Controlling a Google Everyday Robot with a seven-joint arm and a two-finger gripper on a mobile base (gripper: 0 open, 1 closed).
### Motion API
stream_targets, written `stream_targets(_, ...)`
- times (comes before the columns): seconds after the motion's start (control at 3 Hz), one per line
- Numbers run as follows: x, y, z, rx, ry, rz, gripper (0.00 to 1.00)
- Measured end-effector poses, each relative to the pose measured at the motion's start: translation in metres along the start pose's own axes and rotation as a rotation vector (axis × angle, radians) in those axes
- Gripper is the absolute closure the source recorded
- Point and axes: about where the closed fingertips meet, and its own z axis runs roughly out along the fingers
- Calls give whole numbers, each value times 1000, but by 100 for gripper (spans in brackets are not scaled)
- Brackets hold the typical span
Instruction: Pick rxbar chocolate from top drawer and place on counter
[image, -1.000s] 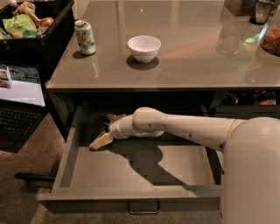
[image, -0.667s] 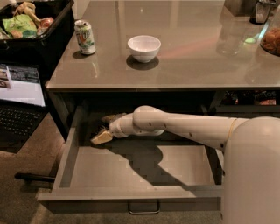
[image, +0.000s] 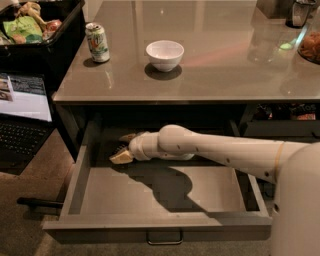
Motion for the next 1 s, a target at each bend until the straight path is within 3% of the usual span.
stream_targets(0.33, -1, 5, -30, 42, -22, -13, 100)
stream_targets(1.0, -16, 4, -107, 69, 6, -75, 100)
